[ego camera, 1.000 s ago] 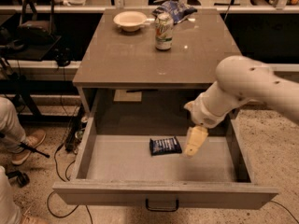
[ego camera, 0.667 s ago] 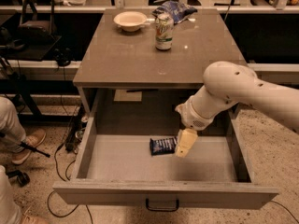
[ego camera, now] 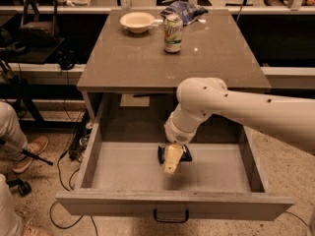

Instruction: Pick rxbar blueberry from top drawer and place on counter

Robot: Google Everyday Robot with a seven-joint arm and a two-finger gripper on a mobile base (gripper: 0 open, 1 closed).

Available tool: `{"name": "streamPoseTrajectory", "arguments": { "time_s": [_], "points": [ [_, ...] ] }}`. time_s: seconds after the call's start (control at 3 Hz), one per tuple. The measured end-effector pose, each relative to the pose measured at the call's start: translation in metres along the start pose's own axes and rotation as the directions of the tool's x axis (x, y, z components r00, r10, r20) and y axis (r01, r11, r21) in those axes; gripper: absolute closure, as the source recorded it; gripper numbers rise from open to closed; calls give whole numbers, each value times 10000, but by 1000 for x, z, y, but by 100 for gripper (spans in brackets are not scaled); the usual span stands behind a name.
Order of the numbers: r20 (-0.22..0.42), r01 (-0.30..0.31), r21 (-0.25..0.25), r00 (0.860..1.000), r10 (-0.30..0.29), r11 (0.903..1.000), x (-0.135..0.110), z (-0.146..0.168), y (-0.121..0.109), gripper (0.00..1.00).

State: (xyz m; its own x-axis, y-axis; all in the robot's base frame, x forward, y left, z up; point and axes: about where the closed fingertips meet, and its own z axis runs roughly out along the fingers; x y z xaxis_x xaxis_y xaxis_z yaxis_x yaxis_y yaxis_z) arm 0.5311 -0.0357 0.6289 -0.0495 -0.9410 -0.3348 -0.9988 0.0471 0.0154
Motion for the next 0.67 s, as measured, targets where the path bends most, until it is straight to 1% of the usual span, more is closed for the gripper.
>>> {"name": "streamPoseTrajectory", "arguments": {
  "time_s": [0.33, 0.67],
  "points": [
    [-410, -206, -190, 9990, 198, 9996, 6, 24, -6, 0],
    [-583, -485, -279, 9972, 468, 9984, 19, 36, -9, 0]
  ]
}}
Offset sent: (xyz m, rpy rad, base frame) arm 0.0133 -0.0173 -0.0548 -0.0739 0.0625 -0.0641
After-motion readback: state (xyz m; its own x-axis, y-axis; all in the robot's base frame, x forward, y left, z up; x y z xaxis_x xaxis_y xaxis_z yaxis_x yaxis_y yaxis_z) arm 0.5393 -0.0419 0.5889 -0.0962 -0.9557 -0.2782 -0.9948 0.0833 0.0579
